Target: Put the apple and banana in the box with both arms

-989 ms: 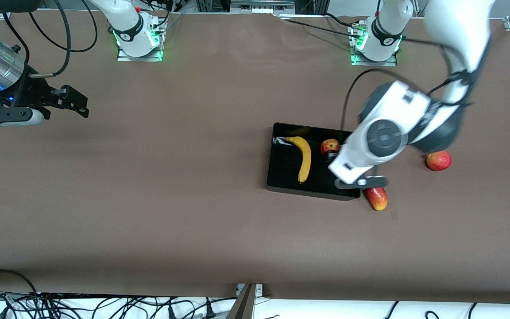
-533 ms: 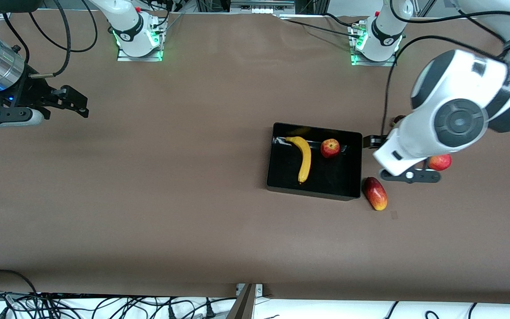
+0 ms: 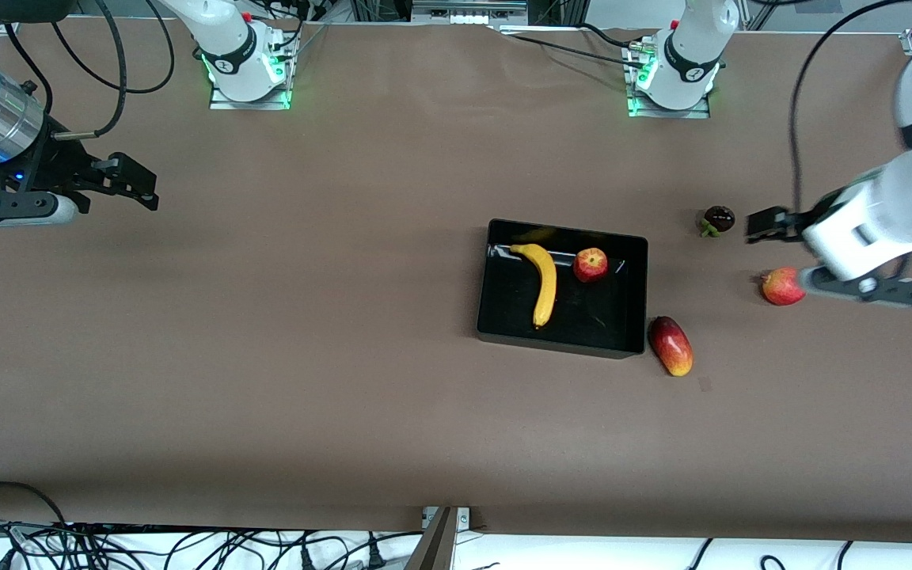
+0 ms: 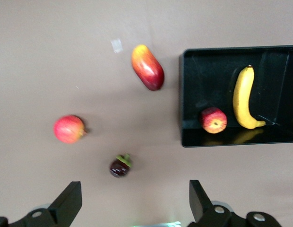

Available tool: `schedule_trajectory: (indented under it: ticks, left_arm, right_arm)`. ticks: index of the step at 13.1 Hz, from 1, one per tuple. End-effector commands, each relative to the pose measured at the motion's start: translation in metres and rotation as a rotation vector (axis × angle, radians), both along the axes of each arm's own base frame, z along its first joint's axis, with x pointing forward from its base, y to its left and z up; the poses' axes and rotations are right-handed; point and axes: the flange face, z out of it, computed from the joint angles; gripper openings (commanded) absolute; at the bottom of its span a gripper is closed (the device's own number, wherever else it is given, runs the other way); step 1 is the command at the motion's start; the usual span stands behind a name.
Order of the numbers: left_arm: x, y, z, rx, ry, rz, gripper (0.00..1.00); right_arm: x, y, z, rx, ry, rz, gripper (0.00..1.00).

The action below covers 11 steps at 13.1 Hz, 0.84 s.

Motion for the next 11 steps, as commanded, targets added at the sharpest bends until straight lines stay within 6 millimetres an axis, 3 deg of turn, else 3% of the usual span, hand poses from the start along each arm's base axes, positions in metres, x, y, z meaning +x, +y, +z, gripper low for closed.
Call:
schedule_trajectory:
  ticks: [1, 11]
  left_arm:
    - [-0.048, 0.008, 0.015, -0.008, -0.129, -0.032, 1.00]
    - [-0.064, 0.015, 0.014, -0.001, -0.137, 0.006, 1.00]
  right_arm:
    - [0.001, -0.001, 0.004, 0.000, -0.004, -0.001, 1.00]
    - [0.001, -0.001, 0.005, 0.000, -0.006, -0.001, 1.00]
